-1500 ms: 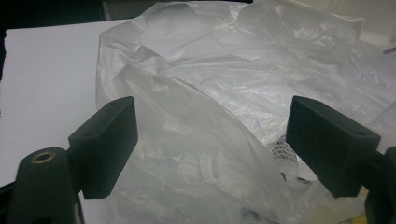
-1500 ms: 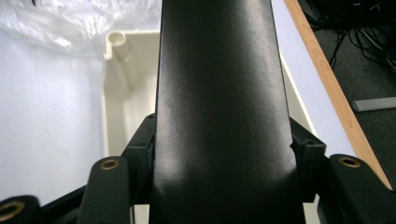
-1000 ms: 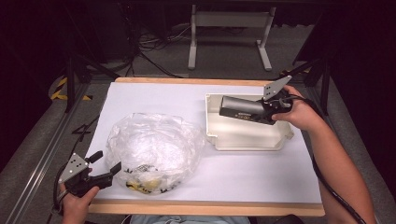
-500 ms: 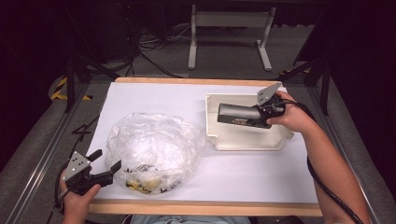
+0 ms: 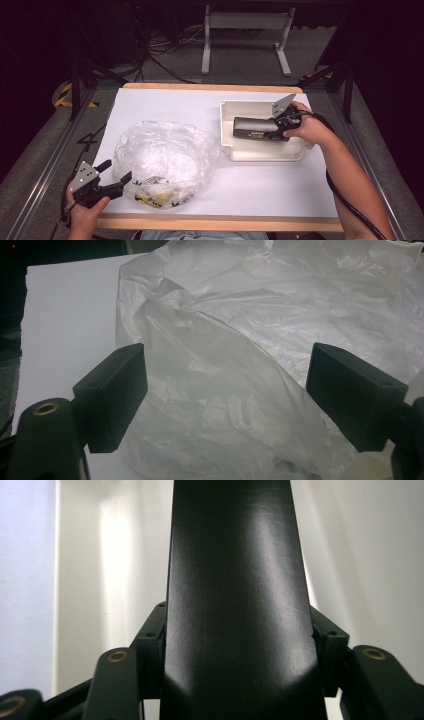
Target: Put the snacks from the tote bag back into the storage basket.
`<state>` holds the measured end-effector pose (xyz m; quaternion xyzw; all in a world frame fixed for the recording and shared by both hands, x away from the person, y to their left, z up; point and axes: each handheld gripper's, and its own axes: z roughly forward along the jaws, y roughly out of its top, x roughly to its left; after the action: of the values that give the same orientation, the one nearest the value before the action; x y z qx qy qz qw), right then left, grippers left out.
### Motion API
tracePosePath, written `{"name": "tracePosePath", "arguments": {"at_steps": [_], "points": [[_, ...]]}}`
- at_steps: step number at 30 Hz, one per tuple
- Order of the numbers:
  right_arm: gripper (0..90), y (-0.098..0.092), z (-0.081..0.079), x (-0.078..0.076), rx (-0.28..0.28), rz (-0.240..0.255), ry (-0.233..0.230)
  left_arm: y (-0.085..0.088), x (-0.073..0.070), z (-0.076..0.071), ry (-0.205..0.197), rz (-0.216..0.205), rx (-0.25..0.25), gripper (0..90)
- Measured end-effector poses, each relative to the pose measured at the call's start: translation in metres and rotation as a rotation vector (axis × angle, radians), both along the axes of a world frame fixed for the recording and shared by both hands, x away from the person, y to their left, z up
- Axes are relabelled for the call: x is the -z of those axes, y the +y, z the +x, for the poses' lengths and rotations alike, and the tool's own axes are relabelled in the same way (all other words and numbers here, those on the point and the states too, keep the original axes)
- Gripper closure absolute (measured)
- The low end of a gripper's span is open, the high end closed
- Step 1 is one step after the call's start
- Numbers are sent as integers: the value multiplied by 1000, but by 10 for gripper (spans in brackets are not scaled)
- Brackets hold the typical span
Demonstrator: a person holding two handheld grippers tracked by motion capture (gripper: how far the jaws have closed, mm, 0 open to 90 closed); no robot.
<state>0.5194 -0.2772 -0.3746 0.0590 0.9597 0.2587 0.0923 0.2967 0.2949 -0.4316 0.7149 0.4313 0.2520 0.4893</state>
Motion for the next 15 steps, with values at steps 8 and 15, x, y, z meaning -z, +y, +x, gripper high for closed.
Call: {"name": "tracePosePath", "arguments": {"at_steps": [8, 15], "points": [[424, 1, 2, 6, -20, -31, 21, -1, 0, 1, 3, 3, 3, 178], [422, 2, 4, 9, -22, -60, 36, -1, 1, 2, 8, 7, 3, 180]]}}
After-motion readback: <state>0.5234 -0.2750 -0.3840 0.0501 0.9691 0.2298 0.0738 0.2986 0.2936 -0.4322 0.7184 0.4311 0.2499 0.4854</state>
